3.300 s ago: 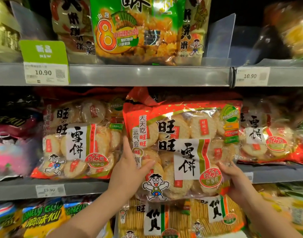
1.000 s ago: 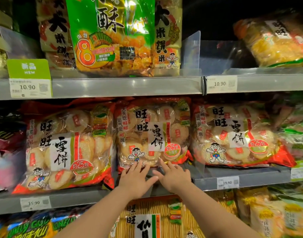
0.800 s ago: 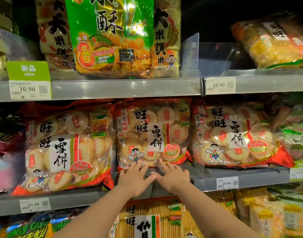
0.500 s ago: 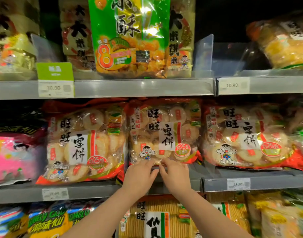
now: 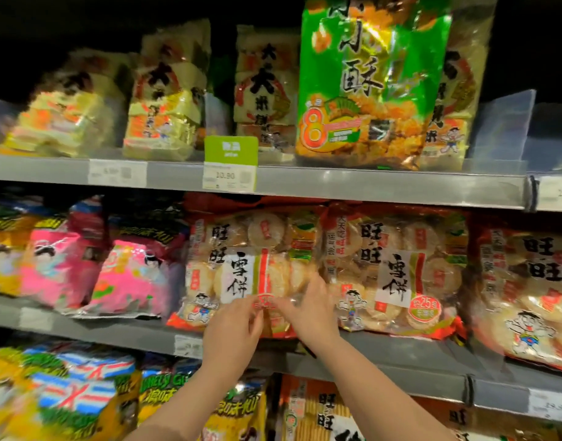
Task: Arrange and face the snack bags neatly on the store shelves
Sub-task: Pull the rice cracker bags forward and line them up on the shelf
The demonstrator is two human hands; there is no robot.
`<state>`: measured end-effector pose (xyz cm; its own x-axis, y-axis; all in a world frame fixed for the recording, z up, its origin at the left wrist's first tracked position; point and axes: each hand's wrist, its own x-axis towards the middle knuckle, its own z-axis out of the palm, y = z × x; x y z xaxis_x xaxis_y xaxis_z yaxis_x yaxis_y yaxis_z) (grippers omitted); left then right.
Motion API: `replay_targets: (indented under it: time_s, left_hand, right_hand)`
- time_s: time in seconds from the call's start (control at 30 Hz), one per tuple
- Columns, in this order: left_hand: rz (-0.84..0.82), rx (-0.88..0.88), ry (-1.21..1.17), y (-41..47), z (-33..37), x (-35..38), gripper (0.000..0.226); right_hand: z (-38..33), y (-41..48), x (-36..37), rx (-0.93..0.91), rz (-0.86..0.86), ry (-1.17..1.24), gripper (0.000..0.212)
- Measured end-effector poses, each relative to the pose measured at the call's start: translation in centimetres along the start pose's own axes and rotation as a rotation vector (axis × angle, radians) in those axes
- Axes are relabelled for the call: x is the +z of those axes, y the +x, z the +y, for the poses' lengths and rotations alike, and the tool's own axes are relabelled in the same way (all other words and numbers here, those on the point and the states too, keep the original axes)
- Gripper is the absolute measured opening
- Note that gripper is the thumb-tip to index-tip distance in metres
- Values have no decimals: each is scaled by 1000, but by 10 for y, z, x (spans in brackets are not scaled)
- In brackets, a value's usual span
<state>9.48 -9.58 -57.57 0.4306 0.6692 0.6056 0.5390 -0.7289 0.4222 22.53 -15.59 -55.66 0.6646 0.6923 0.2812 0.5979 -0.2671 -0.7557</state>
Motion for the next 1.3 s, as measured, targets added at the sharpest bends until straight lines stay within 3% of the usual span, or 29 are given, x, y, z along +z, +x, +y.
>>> replay_targets:
  time_s: [0.1,0.17,0.3,0.4,0.73,0.9,1.03,1.17,1.3]
  left_hand:
    - [16,7,29,-1,-32,-1,22]
    - [20,28,40,-4,-49,0,25]
    - [-68,24,89,-10,-69,5,48]
    - [-107,-14,143,-12,-73,13,61]
    - [-66,117,241,-17,-78,21,79]
    - [13,235,305,-20,-56,25,94]
    - [89,302,324,-19,-34,27,87]
    - [237,478,290,-12,-10,23,54]
    - [211,671,172,-7,23,22,47]
  right_hand:
    - [-7,16,2,148,20,103,114]
    - [-11,23,2,196,18,84,112]
    - [-30,9,3,110,144,0,89]
    - [-44,-1,2,50,140,66,91]
    - [-16,-12,-37,98,120,571,91]
    - [10,-7,-67,112,127,656,83]
    - [25,-8,-94,103,133,672,80]
    - [43,-12,-139,91,150,678,91]
    - [77,-21,-184,108,141,710,66]
